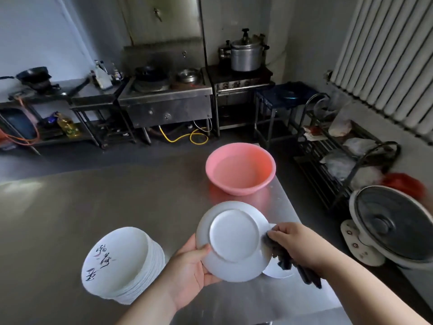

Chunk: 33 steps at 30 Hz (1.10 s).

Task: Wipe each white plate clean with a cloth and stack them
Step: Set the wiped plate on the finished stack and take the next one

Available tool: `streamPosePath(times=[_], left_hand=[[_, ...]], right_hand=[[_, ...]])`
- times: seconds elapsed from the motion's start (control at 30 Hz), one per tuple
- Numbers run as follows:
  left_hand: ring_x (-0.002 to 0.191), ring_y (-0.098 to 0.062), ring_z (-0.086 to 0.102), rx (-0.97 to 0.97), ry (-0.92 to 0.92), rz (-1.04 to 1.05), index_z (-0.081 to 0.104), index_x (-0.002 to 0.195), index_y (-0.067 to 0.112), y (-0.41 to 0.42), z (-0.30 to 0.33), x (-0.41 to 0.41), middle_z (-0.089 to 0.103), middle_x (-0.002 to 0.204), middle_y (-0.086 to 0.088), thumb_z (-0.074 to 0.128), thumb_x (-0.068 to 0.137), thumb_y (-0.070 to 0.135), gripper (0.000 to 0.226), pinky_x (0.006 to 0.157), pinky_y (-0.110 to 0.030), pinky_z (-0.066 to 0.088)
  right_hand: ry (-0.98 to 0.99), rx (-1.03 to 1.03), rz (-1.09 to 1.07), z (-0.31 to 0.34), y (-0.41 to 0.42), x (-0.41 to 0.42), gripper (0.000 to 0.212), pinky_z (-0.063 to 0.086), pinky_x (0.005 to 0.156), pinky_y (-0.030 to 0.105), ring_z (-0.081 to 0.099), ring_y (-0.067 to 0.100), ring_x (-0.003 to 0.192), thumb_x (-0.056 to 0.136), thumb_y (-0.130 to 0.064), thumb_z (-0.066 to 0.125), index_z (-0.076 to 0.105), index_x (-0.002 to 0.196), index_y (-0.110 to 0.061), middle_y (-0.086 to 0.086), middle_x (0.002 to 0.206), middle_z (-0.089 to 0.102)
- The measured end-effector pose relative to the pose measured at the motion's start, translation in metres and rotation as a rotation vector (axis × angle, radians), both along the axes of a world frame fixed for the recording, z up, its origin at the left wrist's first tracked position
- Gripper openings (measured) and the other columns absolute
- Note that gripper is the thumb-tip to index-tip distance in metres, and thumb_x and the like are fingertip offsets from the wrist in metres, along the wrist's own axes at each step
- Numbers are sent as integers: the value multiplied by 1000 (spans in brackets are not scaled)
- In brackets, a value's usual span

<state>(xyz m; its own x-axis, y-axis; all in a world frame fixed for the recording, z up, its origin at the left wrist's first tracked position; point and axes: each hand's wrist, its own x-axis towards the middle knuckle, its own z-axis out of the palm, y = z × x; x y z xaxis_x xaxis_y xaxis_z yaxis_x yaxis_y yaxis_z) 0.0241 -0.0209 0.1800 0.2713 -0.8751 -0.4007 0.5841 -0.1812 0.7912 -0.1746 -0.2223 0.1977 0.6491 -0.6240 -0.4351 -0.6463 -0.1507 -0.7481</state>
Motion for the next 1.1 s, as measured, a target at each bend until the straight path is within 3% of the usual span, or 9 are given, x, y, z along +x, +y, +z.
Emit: streamPosePath(times=[0.13, 0.27, 0.43, 0.5, 0.57, 0.63, 0.7, 0.93, 1.1], left_hand=[[130, -31, 65, 151, -3, -72, 53, 148, 33, -17, -21, -26, 67, 142, -3, 62, 98, 36, 50, 105, -61, 52], [138, -16, 56, 259, 109, -39, 58, 146, 27, -43, -38, -41, 67, 142, 6, 15, 103, 73, 77, 127, -48, 28], [147, -9, 43, 265, 127, -31, 66, 112, 14, -71, -57, -57, 54, 149, -1, 26, 109, 62, 63, 131, -36, 17], [137, -22, 57, 321, 36, -73, 62, 131, 8, -80, -76, -61, 62, 146, -10, 39, 114, 39, 43, 119, -41, 43], [108, -32, 71, 450, -229, -167, 54, 142, 17, -87, -87, -68, 65, 135, -13, 40, 113, 22, 33, 87, -44, 63], [66, -22, 64, 565, -525, -287, 50, 137, 29, -93, -97, -77, 64, 121, -9, 36, 105, 15, 38, 58, -31, 54], [53, -16, 53, 615, -695, -337, 46, 133, 36, -99, -110, -82, 64, 114, -6, 36, 99, 13, 42, 49, -23, 44], [111, -30, 61, 740, -1087, -336, 48, 129, 16, -144, -140, -73, 61, 126, -8, 49, 105, 19, 24, 94, -43, 55], [119, -35, 63, 867, -1288, -482, 43, 134, 8, -167, -152, -66, 64, 133, -14, 49, 110, 26, 30, 91, -40, 53]], right_hand=[[97, 133, -84, -34, -12, -30, 59, 54, 77, 35, 73, 17, 68, 98, -64, 32, 76, 87, -27, 3, 79, 79], [78, 153, -289, -55, -23, -48, 79, 54, 86, 38, 76, 19, 79, 98, -79, 20, 76, 89, -24, 3, 82, 79], [-92, 314, -345, -74, -38, -71, 33, 52, 56, 25, 76, 28, 66, 104, -37, 56, 66, 105, -5, 12, 77, 77], [-64, 225, -299, -84, -43, -80, 13, 48, 51, 22, 69, 21, 56, 97, -22, 62, 64, 106, -13, 6, 71, 76], [13, 132, -240, -99, -50, -86, 18, 47, 53, 21, 68, 14, 54, 93, -22, 63, 60, 108, -31, -1, 74, 76], [102, 49, -195, -114, -56, -88, 23, 46, 57, 20, 69, 10, 64, 91, -24, 64, 58, 110, -37, -5, 82, 75], [173, -22, -156, -130, -63, -90, 21, 46, 58, 19, 68, 10, 73, 91, -25, 64, 62, 109, -34, -9, 88, 72], [248, -112, -97, -168, -92, -76, 21, 64, 70, 40, 73, 14, 65, 96, -33, 55, 52, 115, -42, -14, 91, 69], [297, -165, -67, -178, -104, -58, 20, 49, 34, 30, 64, 22, 37, 99, -36, 44, 44, 117, -44, -8, 86, 65]])
